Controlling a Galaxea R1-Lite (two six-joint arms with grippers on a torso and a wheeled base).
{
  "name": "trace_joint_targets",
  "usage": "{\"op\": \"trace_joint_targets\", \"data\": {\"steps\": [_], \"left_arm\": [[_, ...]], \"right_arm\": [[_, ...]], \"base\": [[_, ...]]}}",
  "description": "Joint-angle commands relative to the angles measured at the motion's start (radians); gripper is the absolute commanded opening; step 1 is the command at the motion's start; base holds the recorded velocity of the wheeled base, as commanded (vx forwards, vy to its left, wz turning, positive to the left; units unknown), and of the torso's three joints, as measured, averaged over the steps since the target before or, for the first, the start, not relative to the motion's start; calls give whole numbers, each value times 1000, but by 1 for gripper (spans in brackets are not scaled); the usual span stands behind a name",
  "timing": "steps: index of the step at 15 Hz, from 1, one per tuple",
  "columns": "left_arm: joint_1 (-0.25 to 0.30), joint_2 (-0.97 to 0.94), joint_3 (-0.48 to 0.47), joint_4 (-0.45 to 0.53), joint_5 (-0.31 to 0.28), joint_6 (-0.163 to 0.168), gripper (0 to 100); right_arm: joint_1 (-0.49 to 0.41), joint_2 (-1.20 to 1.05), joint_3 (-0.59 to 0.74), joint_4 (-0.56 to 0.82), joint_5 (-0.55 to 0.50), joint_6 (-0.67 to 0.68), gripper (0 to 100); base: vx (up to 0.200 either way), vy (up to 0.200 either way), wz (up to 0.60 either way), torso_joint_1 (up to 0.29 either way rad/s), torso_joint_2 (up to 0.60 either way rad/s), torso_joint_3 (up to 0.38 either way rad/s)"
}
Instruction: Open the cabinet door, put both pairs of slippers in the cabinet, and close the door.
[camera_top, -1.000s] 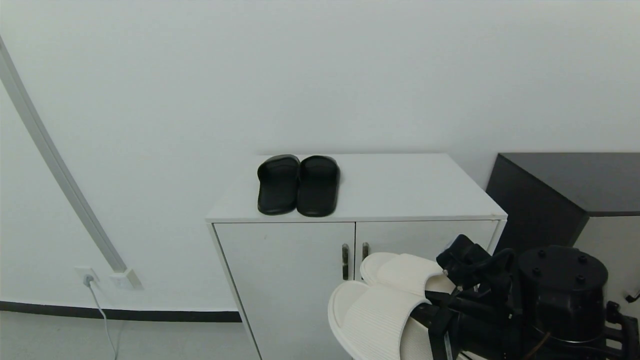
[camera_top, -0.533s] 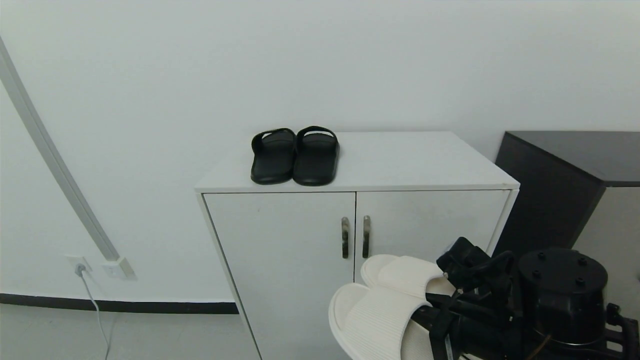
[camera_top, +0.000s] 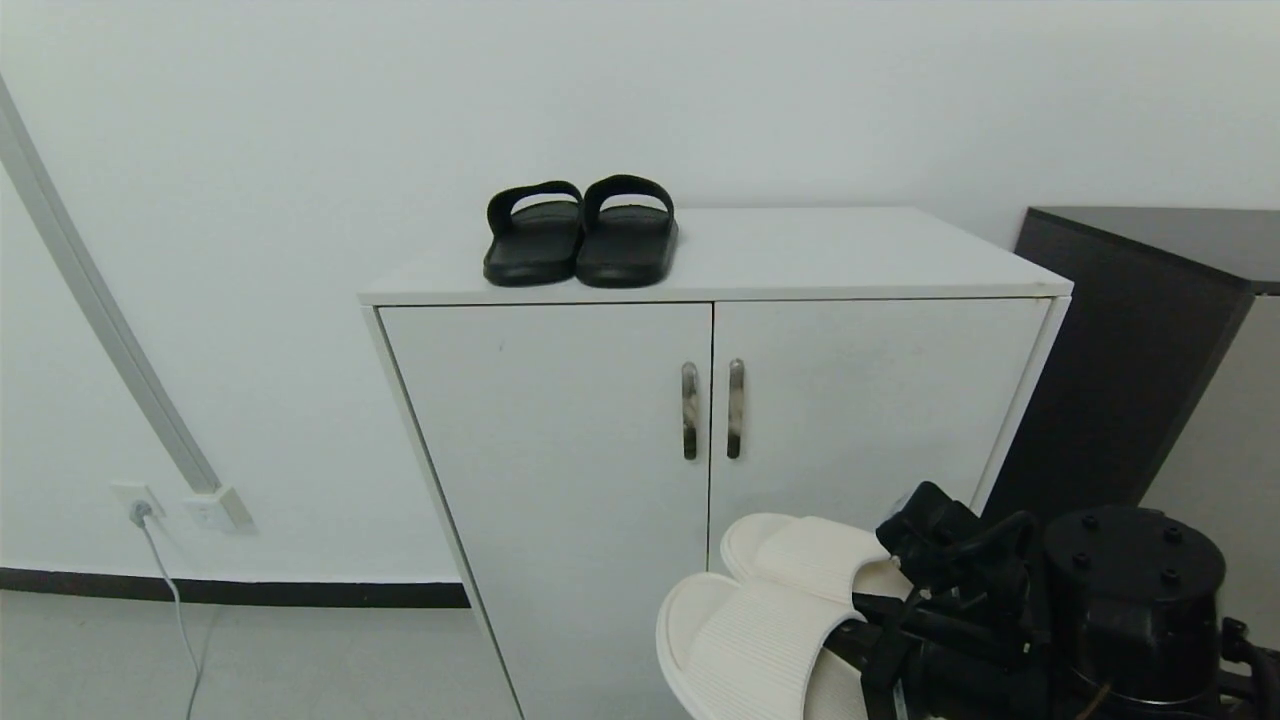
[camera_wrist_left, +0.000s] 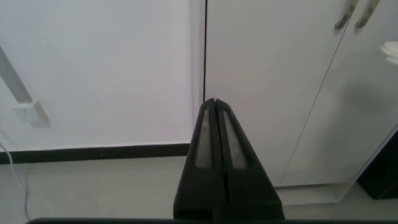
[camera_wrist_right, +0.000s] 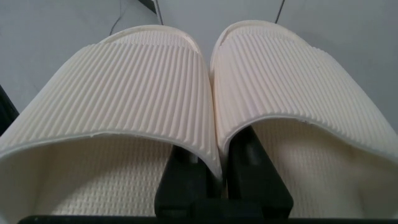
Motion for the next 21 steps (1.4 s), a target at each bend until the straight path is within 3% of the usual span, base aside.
{"op": "trace_joint_targets", "data": {"steps": [1,5,6,12,14,17,19,21], "left_arm": [[0,0,0,0,1,2,0],[-2,0,-3,3,-3,-6,0],[-2,0,-1,3,-3,-5,100],[0,-2,-1,2,6,5,100],[0,-2,-8,-1,24,37,100],[0,126,-215,16,27,29,100],[-6,244,-225,7,-2,66,100],[-11,316,-230,-1,-121,66,100]], "right_arm": [[1,4,5,-1,1,0,0],[1,3,7,-1,-1,0,0],[1,1,7,-1,-1,0,0],[1,3,8,-1,-1,0,0],[1,0,10,-1,1,-7,0],[1,3,11,-1,2,-7,0],[1,1,13,-1,2,-13,0],[1,-2,16,-3,2,-13,0]], "base": [[0,0,0,-100,456,354],[0,0,0,-57,442,377],[0,0,0,2,261,222],[0,0,0,0,0,0],[0,0,0,-34,98,107],[0,0,0,-8,44,41],[0,0,0,0,0,0],[0,0,0,0,0,0]]}}
